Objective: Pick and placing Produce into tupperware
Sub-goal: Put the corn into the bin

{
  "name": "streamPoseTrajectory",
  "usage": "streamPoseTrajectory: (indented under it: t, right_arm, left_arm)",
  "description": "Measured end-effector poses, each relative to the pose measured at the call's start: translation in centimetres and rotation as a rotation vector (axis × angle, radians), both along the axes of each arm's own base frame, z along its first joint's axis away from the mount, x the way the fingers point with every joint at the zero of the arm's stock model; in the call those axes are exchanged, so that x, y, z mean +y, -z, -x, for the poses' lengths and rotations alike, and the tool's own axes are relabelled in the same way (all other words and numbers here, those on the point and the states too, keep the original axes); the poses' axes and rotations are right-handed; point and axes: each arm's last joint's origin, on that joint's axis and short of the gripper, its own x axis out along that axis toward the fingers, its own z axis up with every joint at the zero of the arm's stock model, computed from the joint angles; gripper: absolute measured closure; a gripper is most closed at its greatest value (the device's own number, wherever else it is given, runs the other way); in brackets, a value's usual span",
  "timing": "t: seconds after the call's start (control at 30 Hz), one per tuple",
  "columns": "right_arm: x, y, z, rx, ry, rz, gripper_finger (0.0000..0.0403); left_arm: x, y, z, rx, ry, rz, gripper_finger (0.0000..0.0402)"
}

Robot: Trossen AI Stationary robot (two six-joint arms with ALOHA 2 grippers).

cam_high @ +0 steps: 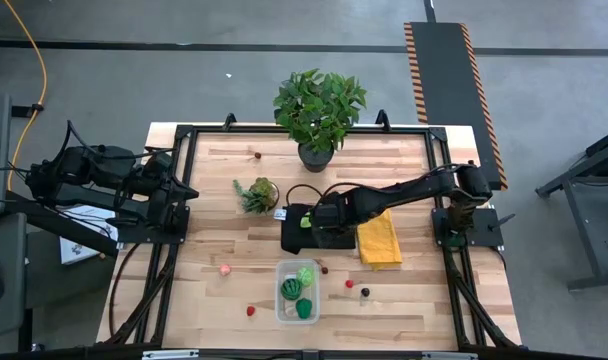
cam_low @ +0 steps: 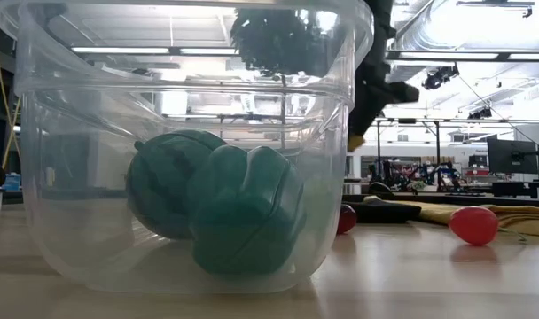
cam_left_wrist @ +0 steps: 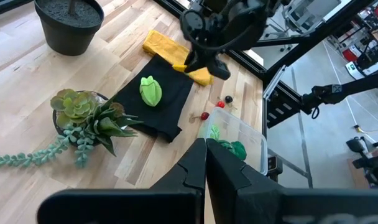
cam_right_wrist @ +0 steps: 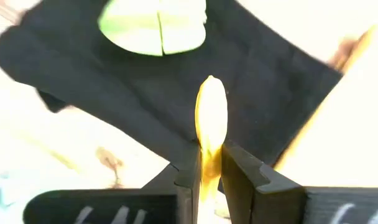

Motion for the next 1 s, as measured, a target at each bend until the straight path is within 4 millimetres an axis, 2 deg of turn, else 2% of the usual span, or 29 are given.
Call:
streamPoseTrajectory:
  t: [0.5, 0.8, 1.0]
  right_arm:
    - [0.4, -4.5, -1.5, -0.105, -0.165, 0.015, 0.0365]
    - [2.1, -6.5, -1.9, -0.183, -0.329, -0.049, 0.0365]
    - [3.7, -6.9, -2.3, -0.259, -0.475, -0.079, 0.0366]
  left_arm:
    - [0.0, 0.0, 0.0, -0.001, 0.0, 0.0, 0.0401]
    - [0.1, 0.0, 0.0, -0.001, -0.023, -0.013, 0.0401]
    - [0.1, 0.0, 0.0, -0.002, -0.024, -0.013, 0.0401]
